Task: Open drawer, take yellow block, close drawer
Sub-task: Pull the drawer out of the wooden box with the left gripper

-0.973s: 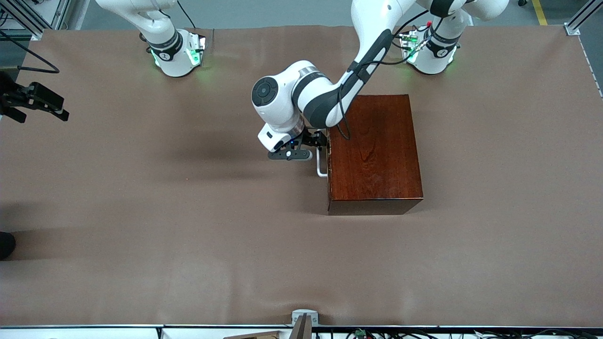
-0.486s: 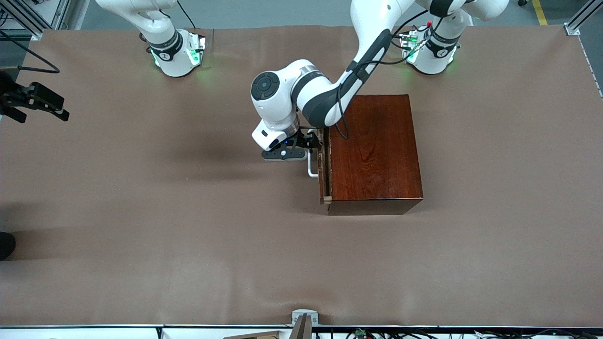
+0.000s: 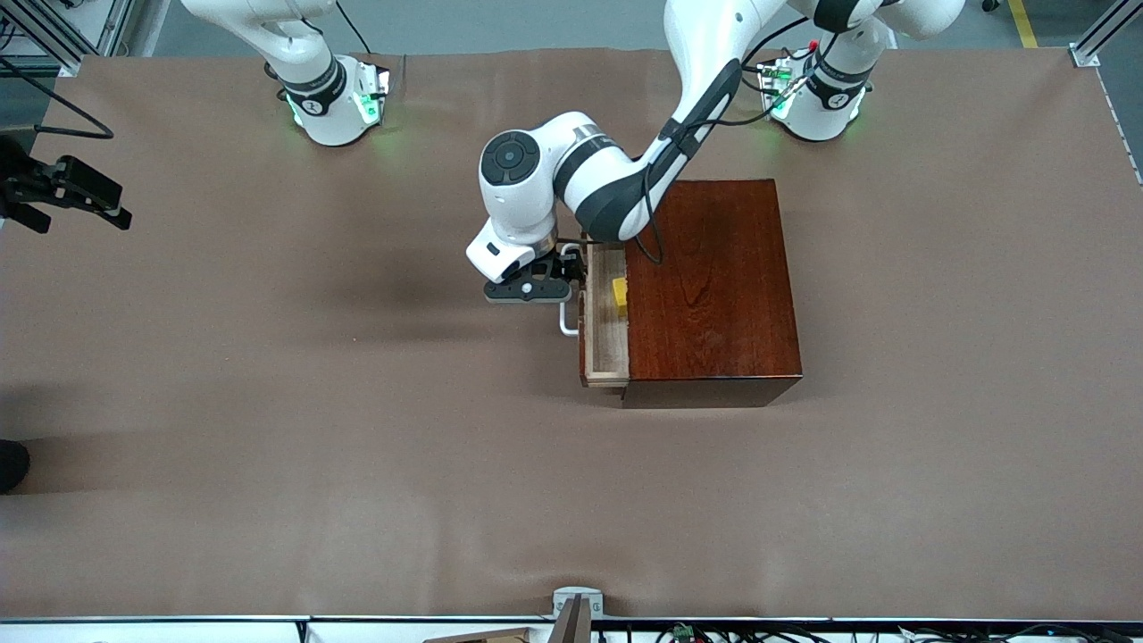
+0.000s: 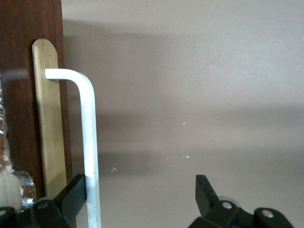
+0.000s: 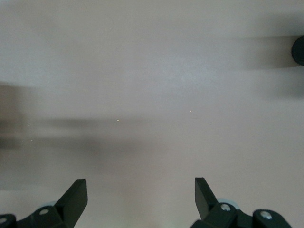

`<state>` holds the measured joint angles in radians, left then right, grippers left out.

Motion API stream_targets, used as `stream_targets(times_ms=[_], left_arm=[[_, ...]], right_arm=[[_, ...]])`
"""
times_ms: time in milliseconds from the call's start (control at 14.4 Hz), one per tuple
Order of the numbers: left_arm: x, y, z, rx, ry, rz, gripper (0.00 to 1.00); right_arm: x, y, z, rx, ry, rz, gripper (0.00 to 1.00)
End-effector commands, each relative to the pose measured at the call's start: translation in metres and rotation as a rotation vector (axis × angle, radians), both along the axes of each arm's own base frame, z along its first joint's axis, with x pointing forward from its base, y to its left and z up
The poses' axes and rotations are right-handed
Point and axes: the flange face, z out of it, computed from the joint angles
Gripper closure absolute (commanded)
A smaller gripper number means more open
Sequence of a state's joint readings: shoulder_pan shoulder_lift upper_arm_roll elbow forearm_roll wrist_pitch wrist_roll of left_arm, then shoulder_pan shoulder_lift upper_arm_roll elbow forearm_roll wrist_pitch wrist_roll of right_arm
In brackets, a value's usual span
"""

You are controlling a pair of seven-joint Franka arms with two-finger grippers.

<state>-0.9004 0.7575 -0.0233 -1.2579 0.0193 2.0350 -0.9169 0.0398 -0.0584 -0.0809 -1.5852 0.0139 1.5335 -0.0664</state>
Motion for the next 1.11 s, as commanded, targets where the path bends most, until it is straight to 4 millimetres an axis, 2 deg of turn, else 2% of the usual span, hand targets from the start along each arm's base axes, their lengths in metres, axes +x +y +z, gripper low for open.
stream_targets(times_ms=[0, 417, 625, 1042], left_arm=[[0.0, -0.01, 0.0, -0.056, 0.009, 0.025, 0.0], [-0.006, -0.015, -0.019, -0.042, 0.02, -0.011, 0.0], [-0.019, -0.025, -0.014, -0.058, 0.028, -0.055, 0.0], [-0.018, -0.037, -0.005, -0.174, 0.012, -0.026, 0.0]], right_arm=[[0.001, 0.001, 0.003, -0.002, -0.004, -0.012, 0.0], [0.001, -0.001, 0.003, -0.002, -0.004, -0.016, 0.0], [0.001, -0.001, 0.003, -0.002, -0.004, -0.016, 0.0], [0.003, 0.001, 0.0, -0.003, -0.001, -0.013, 0.0]])
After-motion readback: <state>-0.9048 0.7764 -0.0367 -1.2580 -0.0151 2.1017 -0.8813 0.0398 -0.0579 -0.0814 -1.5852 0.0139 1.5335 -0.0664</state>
